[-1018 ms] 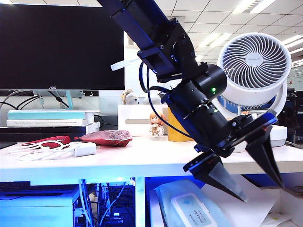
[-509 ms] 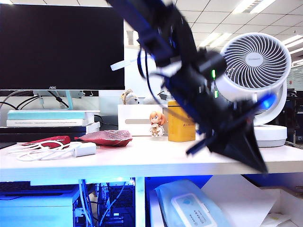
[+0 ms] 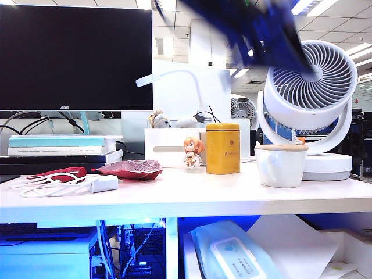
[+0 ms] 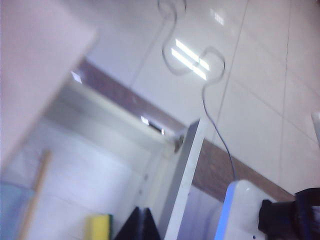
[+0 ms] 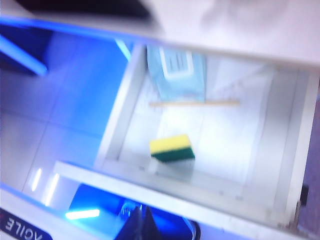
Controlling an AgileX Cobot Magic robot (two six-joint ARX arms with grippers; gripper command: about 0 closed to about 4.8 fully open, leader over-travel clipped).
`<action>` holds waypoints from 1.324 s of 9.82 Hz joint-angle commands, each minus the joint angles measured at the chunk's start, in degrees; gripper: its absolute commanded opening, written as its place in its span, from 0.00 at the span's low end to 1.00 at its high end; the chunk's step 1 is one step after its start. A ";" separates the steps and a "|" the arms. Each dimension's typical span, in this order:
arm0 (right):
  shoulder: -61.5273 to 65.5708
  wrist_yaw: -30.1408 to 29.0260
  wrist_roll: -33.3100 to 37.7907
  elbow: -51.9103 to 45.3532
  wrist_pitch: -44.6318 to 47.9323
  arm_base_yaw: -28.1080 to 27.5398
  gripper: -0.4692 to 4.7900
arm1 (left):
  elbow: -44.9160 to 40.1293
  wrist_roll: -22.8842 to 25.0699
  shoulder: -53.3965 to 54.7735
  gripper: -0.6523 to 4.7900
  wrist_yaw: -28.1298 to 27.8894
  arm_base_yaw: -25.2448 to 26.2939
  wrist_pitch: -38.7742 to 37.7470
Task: Open the drawer, place the cleaning sponge inside, then close the drawer.
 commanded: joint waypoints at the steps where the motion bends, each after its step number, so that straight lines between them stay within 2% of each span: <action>1: 7.54 -1.73 2.49 -1.33 0.83 0.11 0.08 | 0.17 8.52 -19.08 0.11 -0.17 4.24 -13.42; 2: 9.07 -4.17 2.80 -3.72 3.19 0.11 0.08 | 0.17 13.92 -23.47 0.11 -0.22 4.72 -20.79; 3: 10.19 -5.75 4.55 -6.01 4.39 0.15 0.08 | 0.17 17.16 -27.28 0.11 -0.20 4.90 -26.58; 4: 11.47 -5.95 5.44 -7.41 4.17 0.15 0.08 | 0.17 17.16 -29.88 0.11 -0.20 4.90 -28.55; 8: 14.93 -6.14 5.42 -11.15 4.22 1.31 0.08 | 0.17 17.16 -34.29 0.11 0.00 4.90 -28.57; 9: 18.08 -6.32 5.40 -12.52 3.82 3.32 0.08 | 0.17 17.14 -35.23 0.11 0.00 4.90 -28.61; 10: 24.81 -6.38 5.31 -13.77 4.13 7.78 0.08 | 0.17 17.14 -35.52 0.11 0.00 4.87 -29.79; 13: 34.53 -7.52 4.15 -15.93 4.61 10.14 0.08 | 0.15 17.16 -35.58 0.11 0.00 4.87 -30.21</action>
